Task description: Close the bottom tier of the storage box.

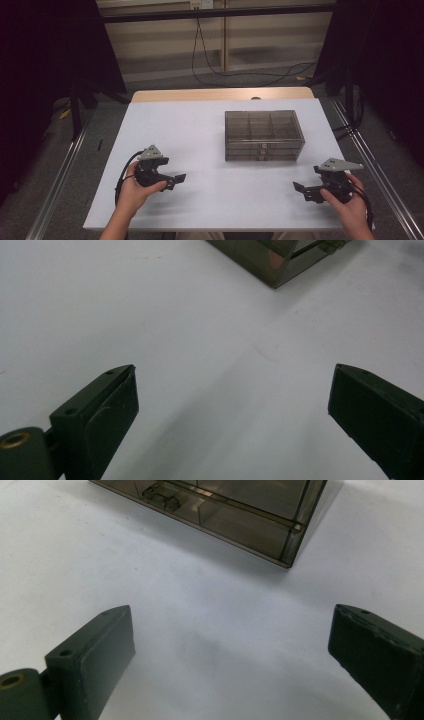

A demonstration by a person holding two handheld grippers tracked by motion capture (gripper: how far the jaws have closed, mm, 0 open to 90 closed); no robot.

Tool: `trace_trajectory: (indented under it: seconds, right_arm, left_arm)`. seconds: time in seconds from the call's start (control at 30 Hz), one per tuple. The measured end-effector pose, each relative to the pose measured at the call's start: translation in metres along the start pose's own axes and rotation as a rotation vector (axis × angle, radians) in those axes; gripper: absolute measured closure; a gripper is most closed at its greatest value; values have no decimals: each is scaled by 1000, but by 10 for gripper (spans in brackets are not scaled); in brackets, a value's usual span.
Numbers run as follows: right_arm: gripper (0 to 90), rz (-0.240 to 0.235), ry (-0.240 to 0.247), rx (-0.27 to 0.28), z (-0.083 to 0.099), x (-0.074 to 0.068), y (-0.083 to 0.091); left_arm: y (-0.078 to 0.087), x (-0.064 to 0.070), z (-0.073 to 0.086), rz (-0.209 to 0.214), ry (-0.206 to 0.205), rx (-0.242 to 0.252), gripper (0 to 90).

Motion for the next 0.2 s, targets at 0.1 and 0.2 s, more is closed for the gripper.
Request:
trace_trajectory:
  seconds: [0.1, 0.2]
  right_arm:
    - [45, -2, 0, 0, 0, 0, 0]
    - [45, -6, -6, 2, 1, 0, 0]
  left_arm:
    - [-2, 1, 1, -1, -5, -2, 61]
    - [-3, 2, 1, -2, -15, -9, 61]
Point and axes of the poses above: each handheld gripper's, and its own axes: y roughly backward along the jaws, z roughly out of its underside, x roughly to its right, the point moved 3 cm from there along -y, roughly forward along the jaws, and after that the axes turned 15 degrees about -z, right-handed, at the moved point
